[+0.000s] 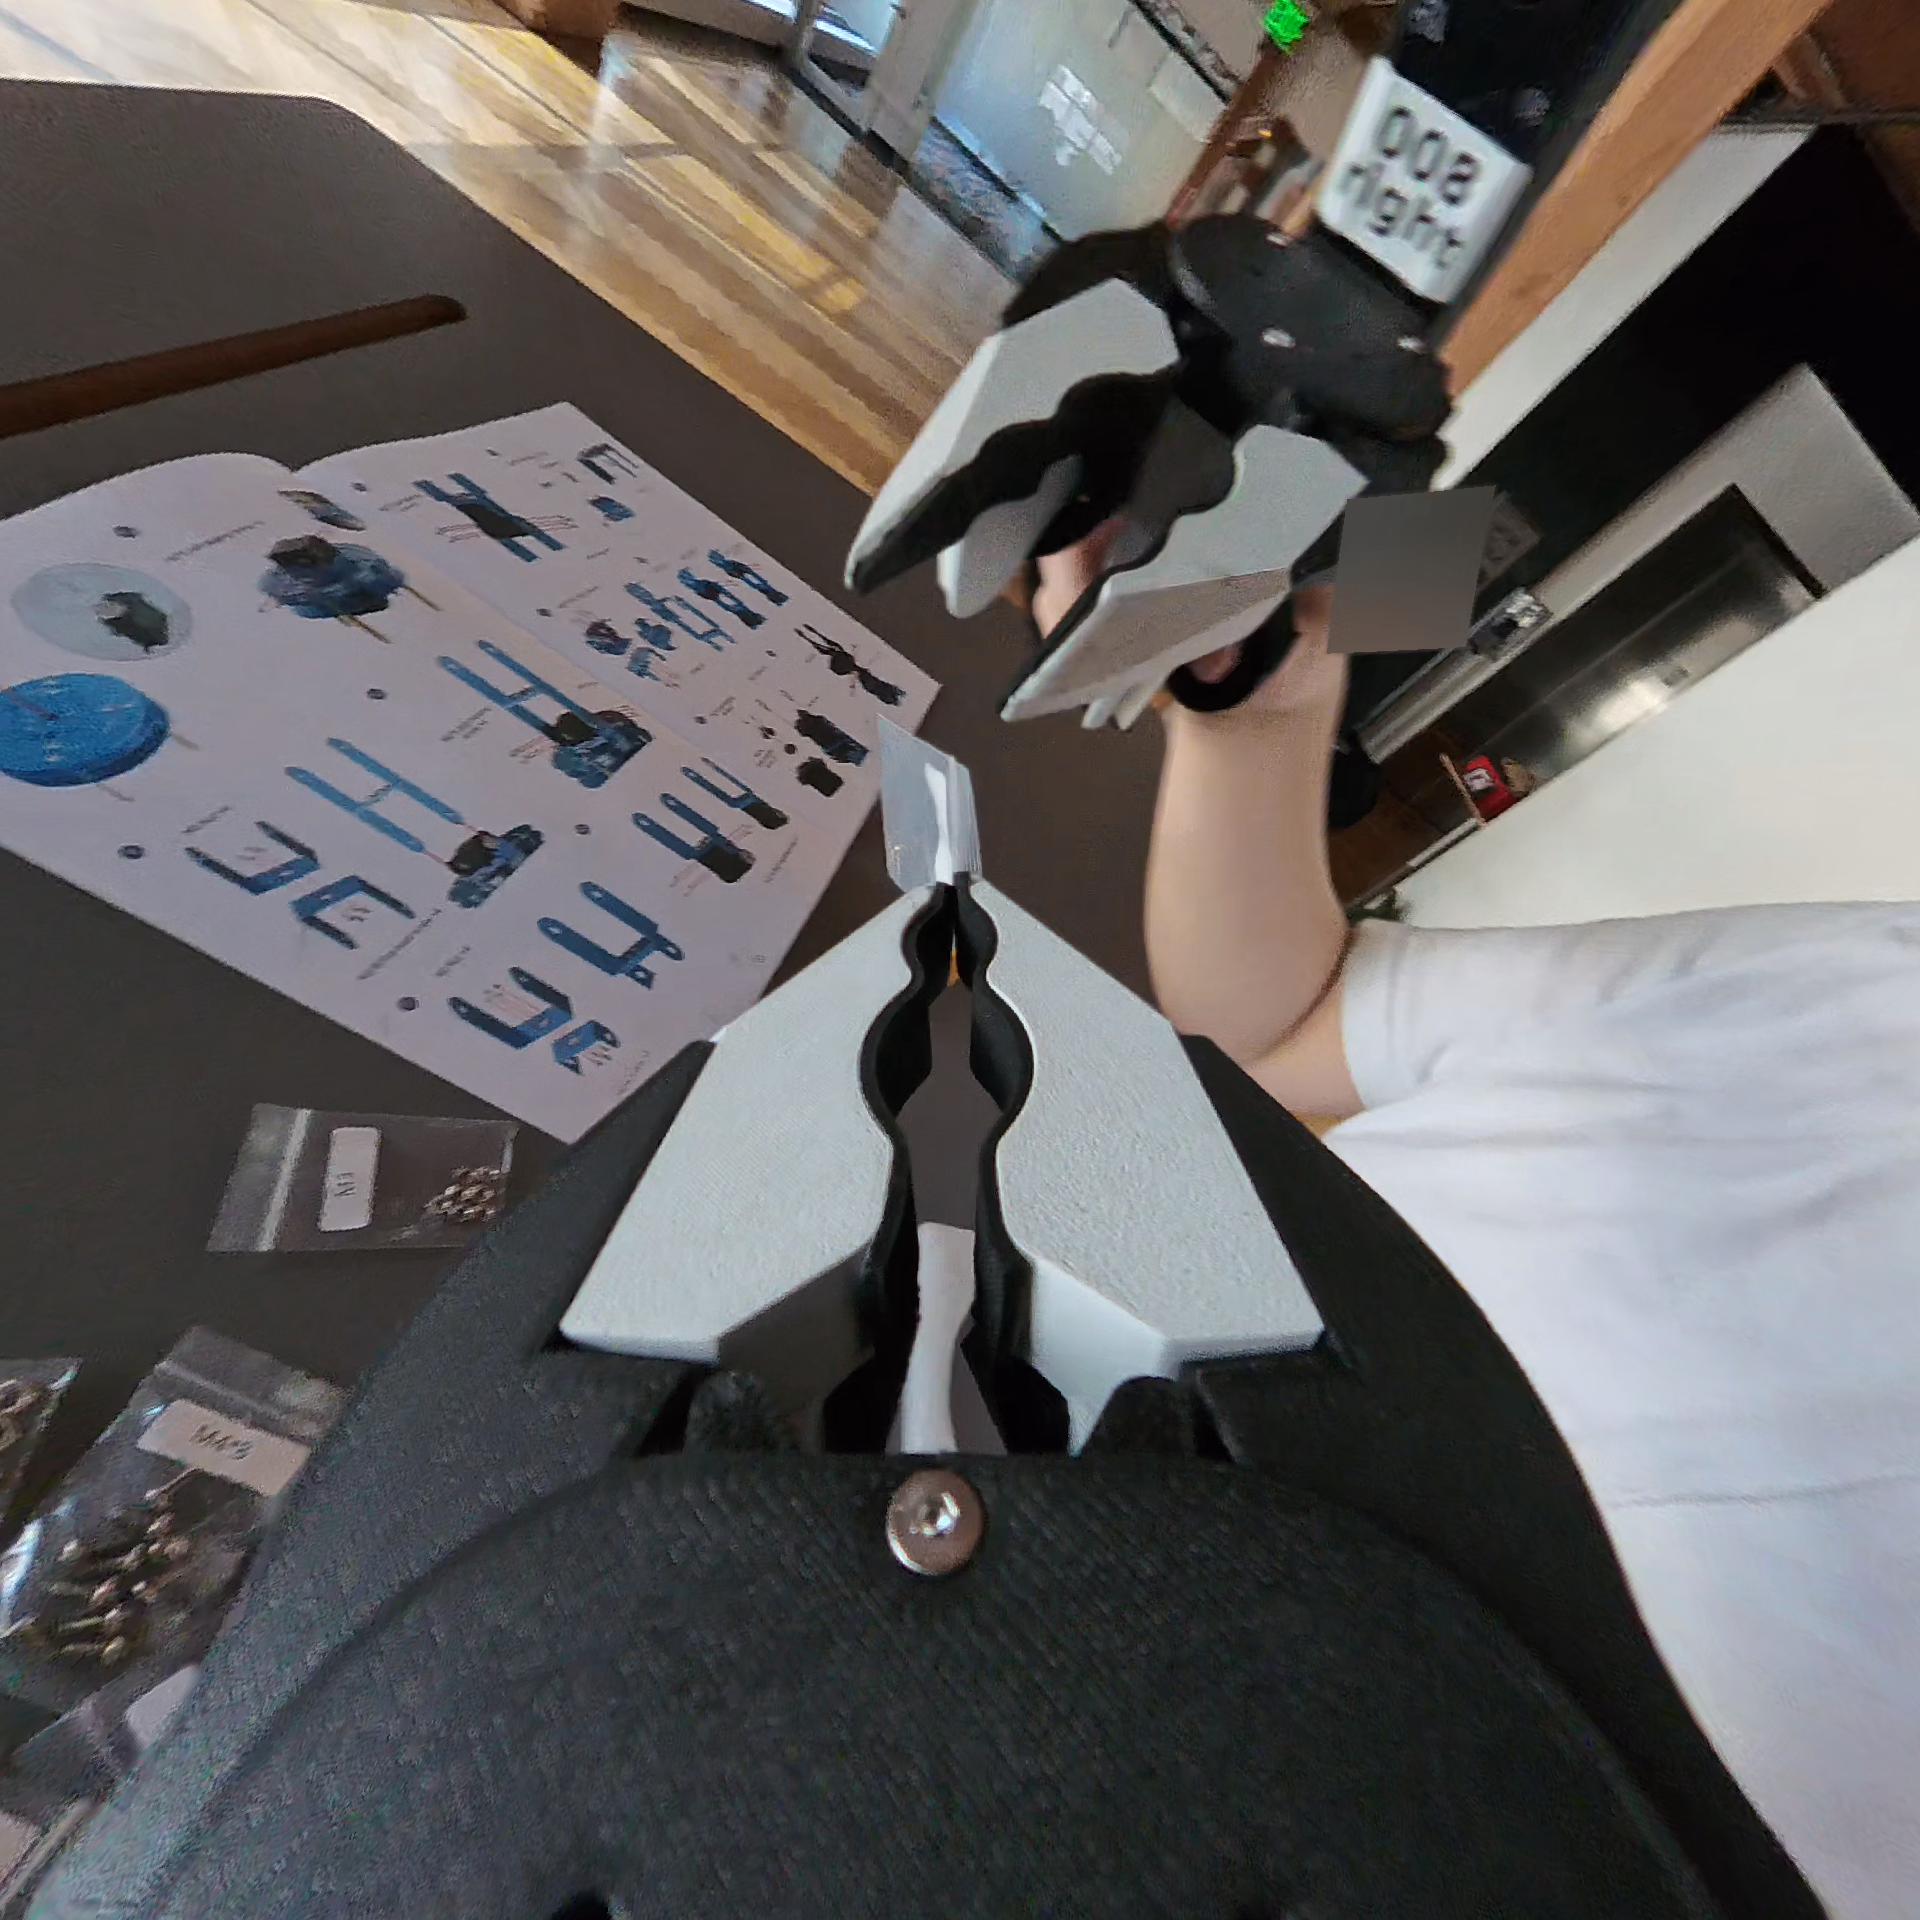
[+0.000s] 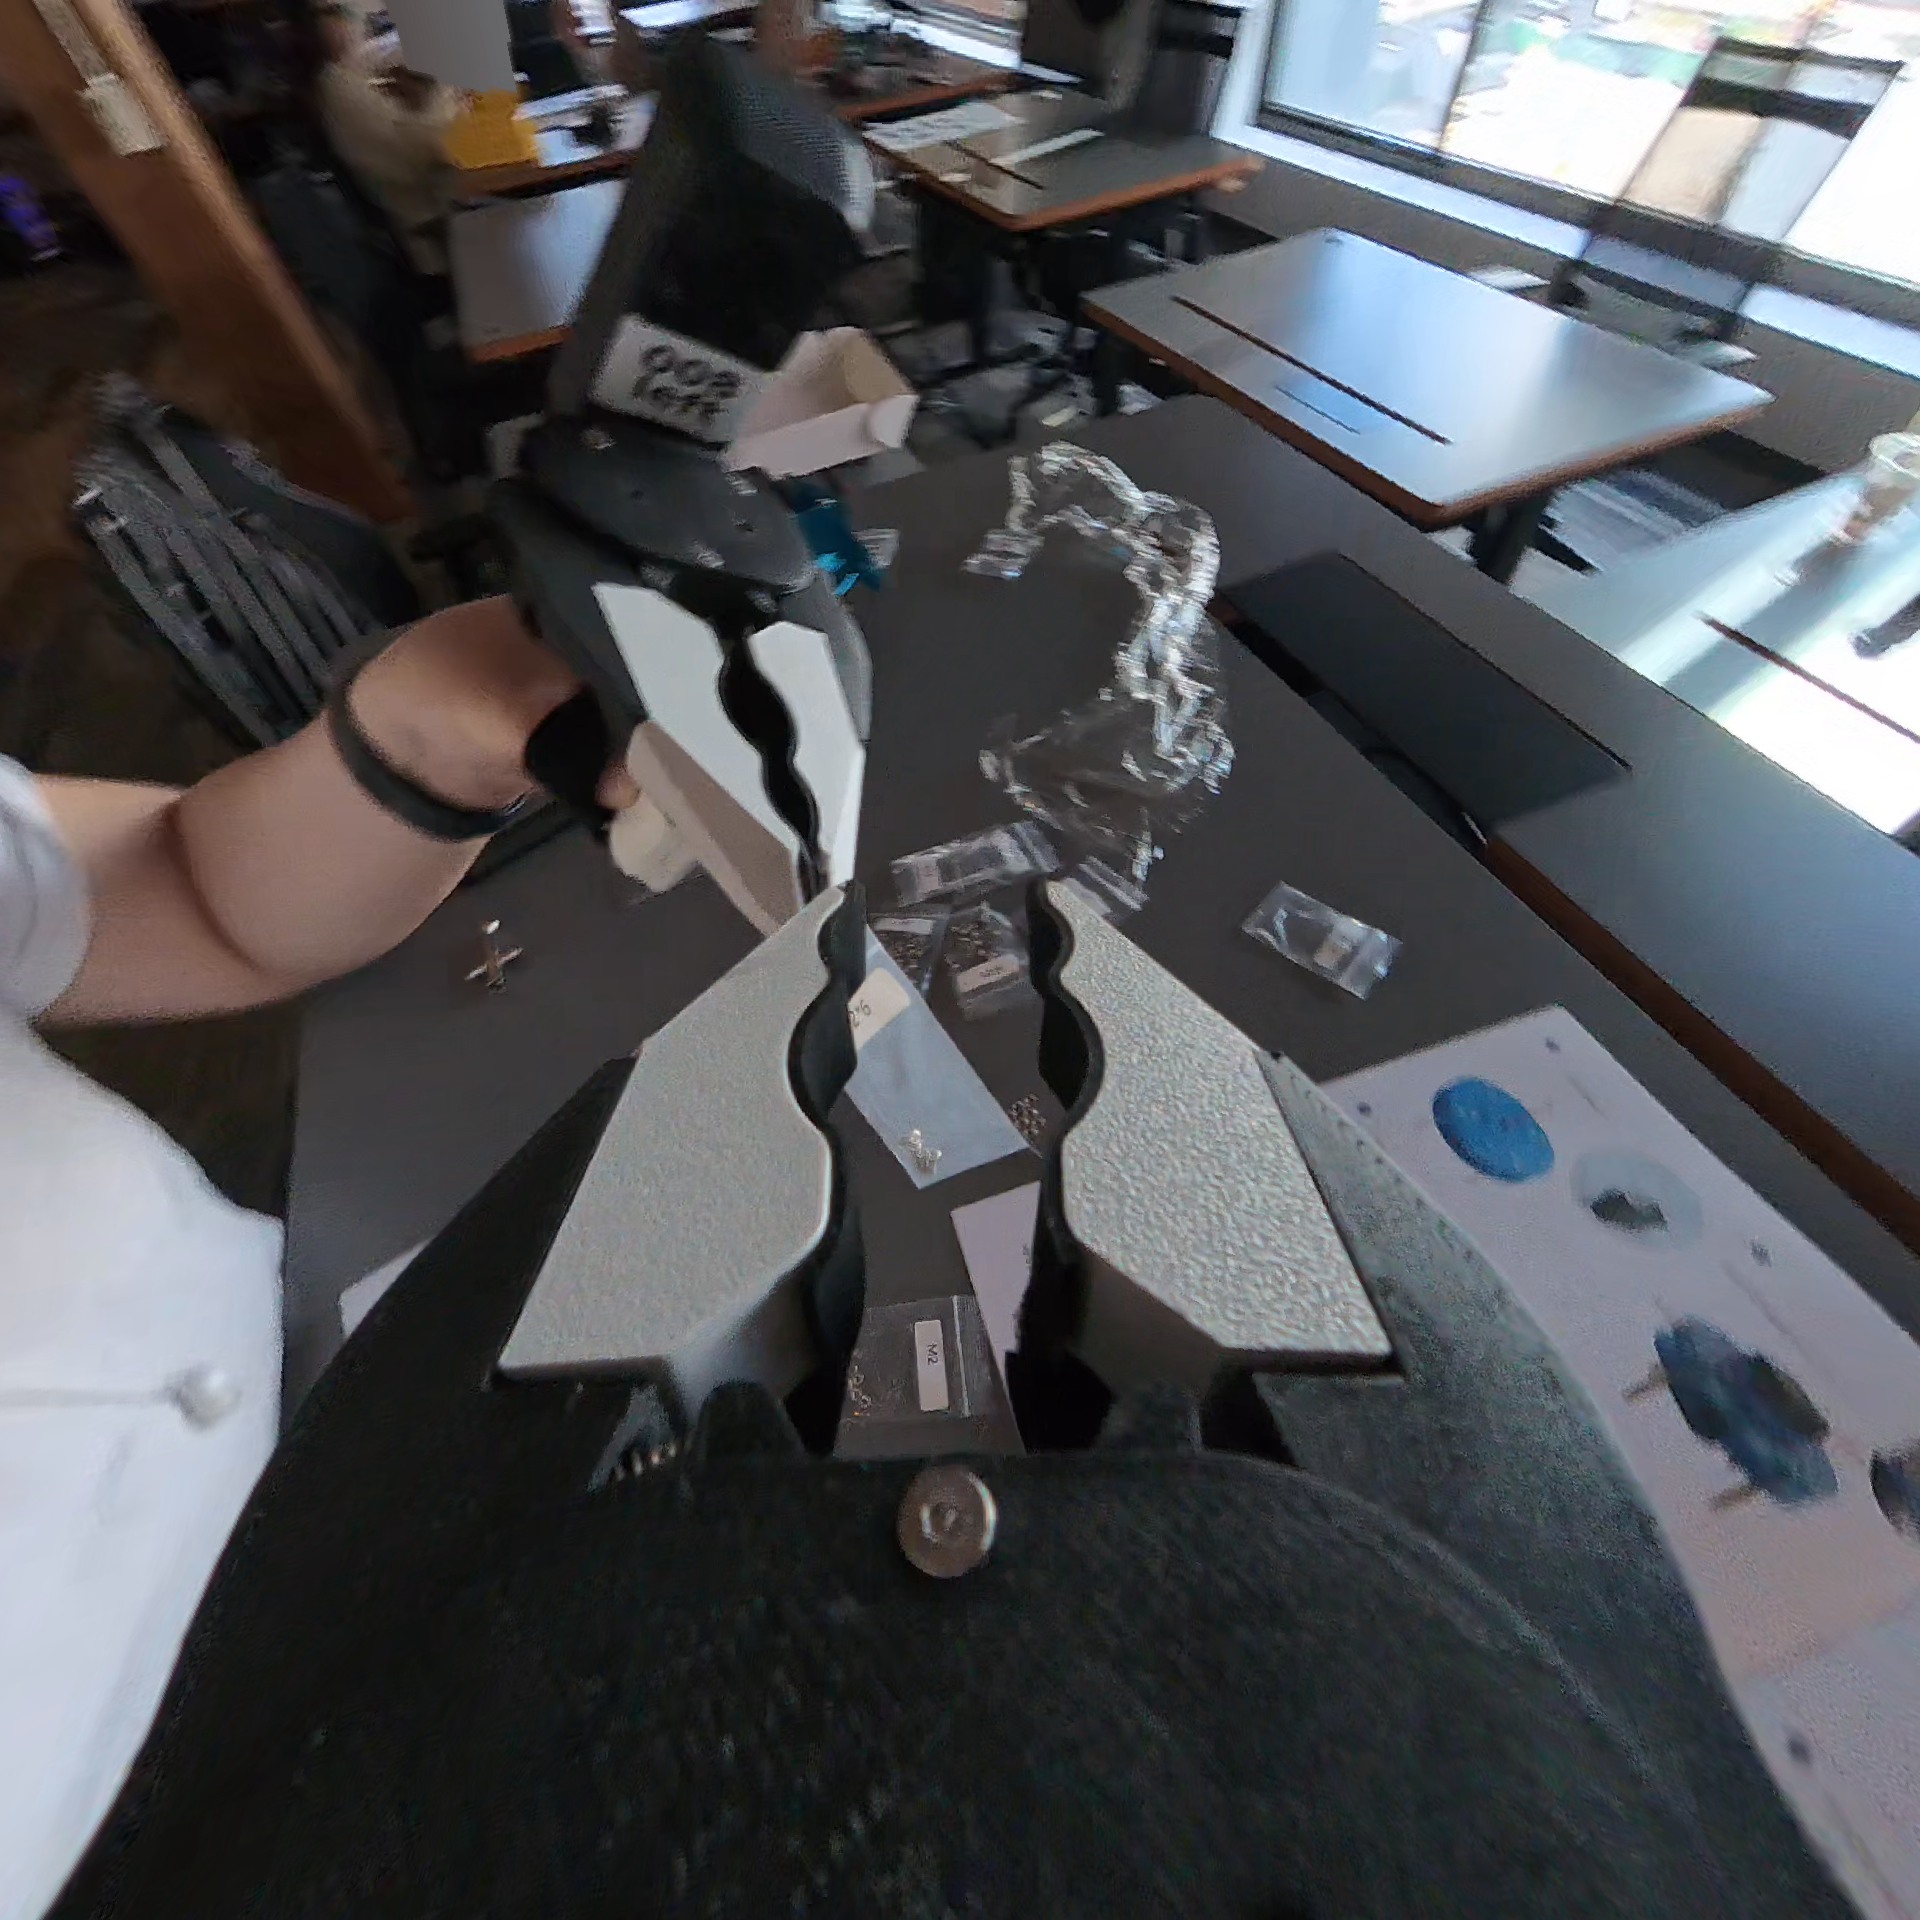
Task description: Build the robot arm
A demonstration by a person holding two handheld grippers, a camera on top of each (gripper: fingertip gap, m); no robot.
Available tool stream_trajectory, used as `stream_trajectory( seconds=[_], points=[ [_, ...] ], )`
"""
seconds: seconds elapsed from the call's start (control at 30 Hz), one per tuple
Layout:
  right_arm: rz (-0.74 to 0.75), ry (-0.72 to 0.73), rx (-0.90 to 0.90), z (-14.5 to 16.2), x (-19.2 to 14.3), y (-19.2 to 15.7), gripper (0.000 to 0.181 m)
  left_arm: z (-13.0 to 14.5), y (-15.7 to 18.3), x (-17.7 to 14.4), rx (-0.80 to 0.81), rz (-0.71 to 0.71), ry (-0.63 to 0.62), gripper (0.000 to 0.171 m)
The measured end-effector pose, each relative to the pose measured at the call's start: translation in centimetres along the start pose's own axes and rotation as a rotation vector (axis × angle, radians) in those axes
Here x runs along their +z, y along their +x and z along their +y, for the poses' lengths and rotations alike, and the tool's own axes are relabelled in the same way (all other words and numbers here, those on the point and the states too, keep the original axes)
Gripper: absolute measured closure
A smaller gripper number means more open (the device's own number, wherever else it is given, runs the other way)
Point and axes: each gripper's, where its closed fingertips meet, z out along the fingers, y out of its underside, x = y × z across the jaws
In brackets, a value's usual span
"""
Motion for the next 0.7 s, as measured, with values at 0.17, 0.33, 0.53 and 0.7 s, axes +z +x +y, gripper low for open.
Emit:
stream_trajectory(
  seconds=[0.17, 0.33, 0.53, 0.7],
  points=[
    [0.233, 0.085, 0.149, 0.5, -0.2, 0.3, 0.165, -0.5, -2.1, 0.0, 0.024, -0.139, 0.048, 0.171],
    [0.063, 0.115, 0.405, 2.9, 2.4, -0.5, 0.156, -0.7, -2.6, 0.4, 0.073, -0.212, 0.075, 0.171],
    [0.023, 0.223, 0.478, 2.8, 1.8, 0.4, 0.158, -0.9, -2.2, 0.6, 0.088, -0.208, 0.092, 0.171],
    [-0.01, 0.24, 0.508, 2.9, 1.4, 0.9, 0.17, -0.6, -2.0, 1.3, 0.088, -0.198, 0.087, 0.171]
  ],
)
